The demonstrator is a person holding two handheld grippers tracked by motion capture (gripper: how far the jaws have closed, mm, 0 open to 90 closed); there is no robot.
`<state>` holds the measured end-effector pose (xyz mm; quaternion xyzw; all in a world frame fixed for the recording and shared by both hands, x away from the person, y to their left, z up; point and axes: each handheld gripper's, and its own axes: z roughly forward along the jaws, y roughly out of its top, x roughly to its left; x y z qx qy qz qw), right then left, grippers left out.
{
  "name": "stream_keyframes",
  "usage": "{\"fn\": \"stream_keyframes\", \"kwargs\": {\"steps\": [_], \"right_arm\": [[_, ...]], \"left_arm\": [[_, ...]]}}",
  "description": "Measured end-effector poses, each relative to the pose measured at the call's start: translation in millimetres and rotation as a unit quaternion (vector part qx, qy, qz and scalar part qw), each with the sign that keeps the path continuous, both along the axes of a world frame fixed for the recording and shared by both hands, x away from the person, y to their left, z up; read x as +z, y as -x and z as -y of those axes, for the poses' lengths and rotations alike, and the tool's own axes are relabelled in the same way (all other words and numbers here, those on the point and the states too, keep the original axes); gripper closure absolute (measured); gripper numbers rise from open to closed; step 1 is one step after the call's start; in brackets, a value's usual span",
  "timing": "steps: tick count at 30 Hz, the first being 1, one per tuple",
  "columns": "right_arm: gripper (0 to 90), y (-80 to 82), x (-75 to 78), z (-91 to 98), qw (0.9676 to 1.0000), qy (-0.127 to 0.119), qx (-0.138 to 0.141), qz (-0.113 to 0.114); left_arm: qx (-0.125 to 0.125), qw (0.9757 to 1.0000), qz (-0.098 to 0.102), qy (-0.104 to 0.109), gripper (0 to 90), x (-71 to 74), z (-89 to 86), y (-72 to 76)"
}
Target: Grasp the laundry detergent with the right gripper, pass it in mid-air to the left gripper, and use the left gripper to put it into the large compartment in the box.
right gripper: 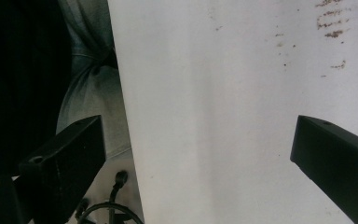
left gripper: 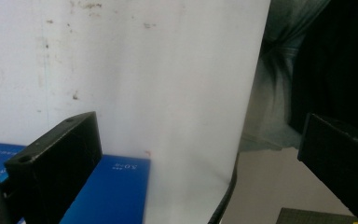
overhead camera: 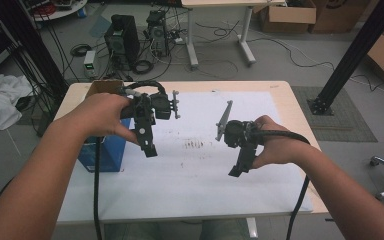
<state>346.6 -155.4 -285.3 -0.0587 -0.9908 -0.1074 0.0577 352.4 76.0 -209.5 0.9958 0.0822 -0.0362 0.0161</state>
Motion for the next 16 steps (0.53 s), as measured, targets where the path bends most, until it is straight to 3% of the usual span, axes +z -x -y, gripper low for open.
{"fn": "stream_keyframes", "kwargs": {"steps": [16], "right_arm": [[3.2,-5.7,0.6,-4.2,1.0000,0.003,-0.003,-0.001]], "left_arm": [[-0.009,0.9999,-0.002,0.011,0.1,-3.1,1.3,-4.0]]}}
